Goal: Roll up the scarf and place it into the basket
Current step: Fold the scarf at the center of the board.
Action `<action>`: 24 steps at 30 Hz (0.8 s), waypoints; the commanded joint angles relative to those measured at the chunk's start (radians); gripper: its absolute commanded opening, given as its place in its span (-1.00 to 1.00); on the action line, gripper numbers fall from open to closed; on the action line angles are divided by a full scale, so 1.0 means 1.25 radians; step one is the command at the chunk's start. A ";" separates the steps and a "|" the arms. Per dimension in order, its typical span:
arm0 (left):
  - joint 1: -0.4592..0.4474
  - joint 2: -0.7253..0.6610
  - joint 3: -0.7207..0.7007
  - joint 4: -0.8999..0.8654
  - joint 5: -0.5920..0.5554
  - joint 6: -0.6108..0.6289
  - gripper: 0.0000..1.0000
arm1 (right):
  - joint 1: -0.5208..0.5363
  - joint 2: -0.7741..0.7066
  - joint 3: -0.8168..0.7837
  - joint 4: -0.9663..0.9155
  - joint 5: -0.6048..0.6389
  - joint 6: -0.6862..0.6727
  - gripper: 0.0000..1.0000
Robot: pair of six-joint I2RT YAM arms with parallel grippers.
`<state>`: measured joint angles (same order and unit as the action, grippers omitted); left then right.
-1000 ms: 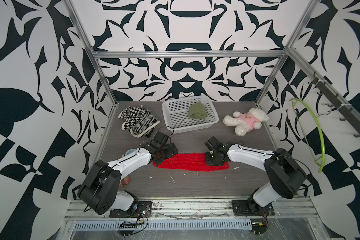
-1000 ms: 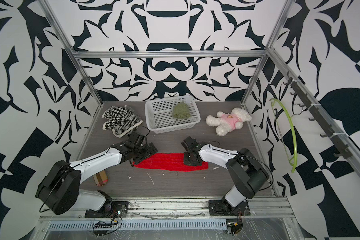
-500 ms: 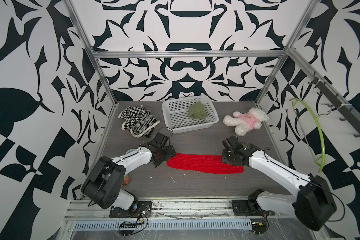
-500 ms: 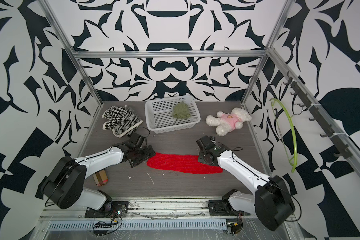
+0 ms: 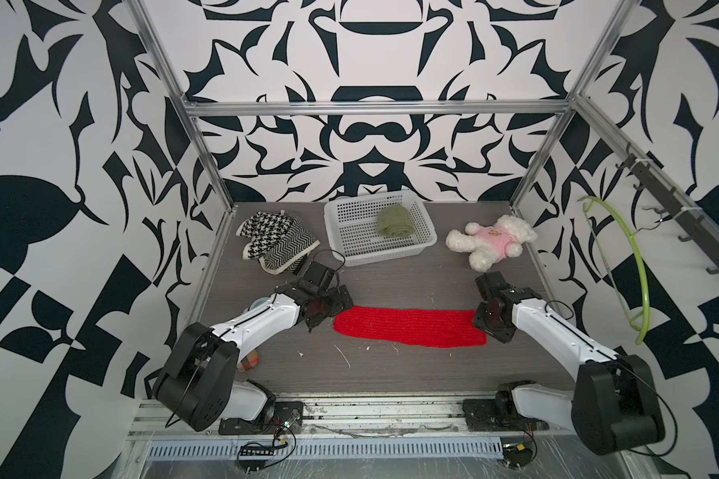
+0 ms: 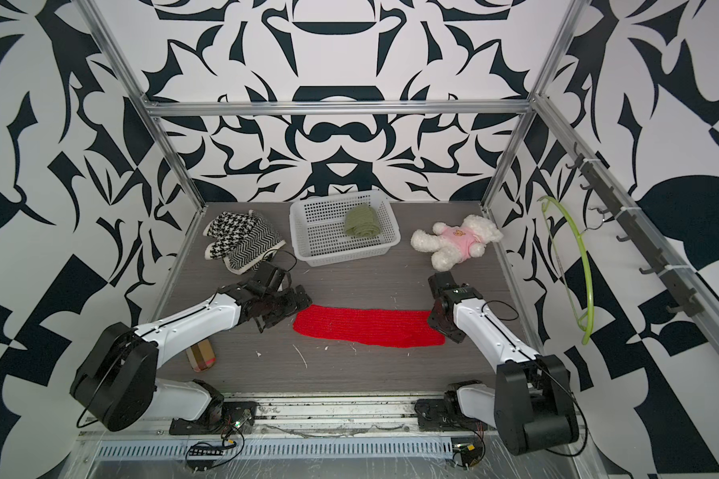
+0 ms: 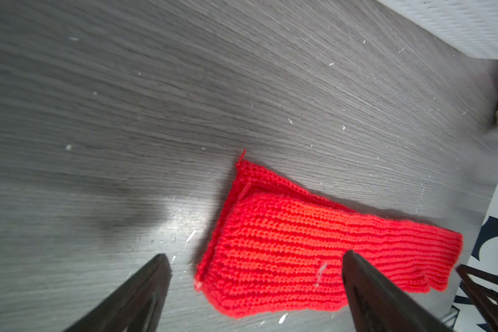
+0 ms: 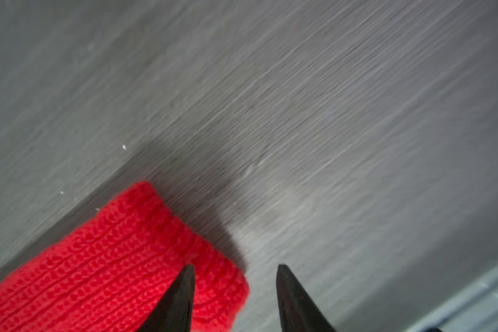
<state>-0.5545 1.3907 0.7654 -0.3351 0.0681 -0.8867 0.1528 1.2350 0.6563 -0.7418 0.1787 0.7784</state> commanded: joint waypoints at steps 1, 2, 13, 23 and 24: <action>0.002 -0.026 -0.006 -0.017 -0.007 0.014 0.98 | -0.002 -0.016 -0.020 0.040 -0.066 -0.009 -0.01; 0.002 -0.028 -0.006 -0.015 -0.008 0.014 0.98 | -0.002 -0.024 -0.027 0.044 -0.074 -0.011 -0.01; 0.002 -0.006 0.017 -0.010 0.001 0.022 0.98 | -0.002 0.041 -0.083 0.074 -0.089 0.009 -1.00; 0.023 -0.059 0.054 -0.067 -0.019 0.058 0.98 | 0.212 -0.180 0.068 -0.046 0.097 0.050 -1.00; 0.033 -0.063 0.058 -0.070 -0.015 0.064 0.98 | 0.263 -0.158 0.093 -0.047 0.102 0.062 -1.00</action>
<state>-0.5362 1.3430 0.8017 -0.3805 0.0559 -0.8406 0.3801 0.9997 0.6880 -0.7731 0.2466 0.8238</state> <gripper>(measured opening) 0.990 0.050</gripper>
